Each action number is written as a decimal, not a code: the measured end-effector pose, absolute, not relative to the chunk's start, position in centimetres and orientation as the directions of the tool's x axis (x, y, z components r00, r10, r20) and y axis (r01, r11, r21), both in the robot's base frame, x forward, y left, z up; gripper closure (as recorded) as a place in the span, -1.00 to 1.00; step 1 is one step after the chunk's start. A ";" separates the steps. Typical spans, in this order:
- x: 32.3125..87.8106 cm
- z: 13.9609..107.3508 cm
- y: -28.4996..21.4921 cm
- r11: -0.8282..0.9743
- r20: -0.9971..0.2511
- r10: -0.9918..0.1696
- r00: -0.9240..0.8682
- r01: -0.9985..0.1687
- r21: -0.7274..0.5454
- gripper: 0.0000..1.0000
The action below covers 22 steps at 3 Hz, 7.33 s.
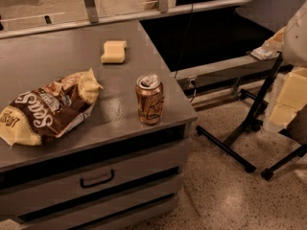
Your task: Pick sponge
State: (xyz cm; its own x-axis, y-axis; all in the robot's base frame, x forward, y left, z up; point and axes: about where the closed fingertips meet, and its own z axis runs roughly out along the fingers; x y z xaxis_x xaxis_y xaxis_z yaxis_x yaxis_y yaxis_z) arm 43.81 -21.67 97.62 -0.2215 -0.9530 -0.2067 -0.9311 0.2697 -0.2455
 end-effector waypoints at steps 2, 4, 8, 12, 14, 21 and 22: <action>47.5 98.3 -20.3 0.233 -0.228 -0.958 -0.172 -0.932 -0.279 -1.00; 64.2 101.1 -8.1 0.109 -0.392 -0.917 0.072 -0.901 -0.420 -1.00; 74.4 92.7 2.1 0.222 -0.688 -0.726 0.007 -0.944 -0.243 -1.00; 75.3 88.2 10.6 0.332 -0.794 -0.591 -0.141 -0.940 -0.080 -1.00; 75.2 86.3 10.3 0.367 -0.793 -0.575 -0.201 -0.930 -0.031 -1.00; 76.4 84.8 9.6 0.394 -0.785 -0.581 -0.213 -0.918 -0.043 1.00; 76.6 87.7 9.8 0.375 -0.820 -0.558 -0.126 -0.920 -0.114 1.00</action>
Offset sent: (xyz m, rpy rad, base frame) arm 0.1662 0.0591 0.0295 0.0622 -0.1639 0.1966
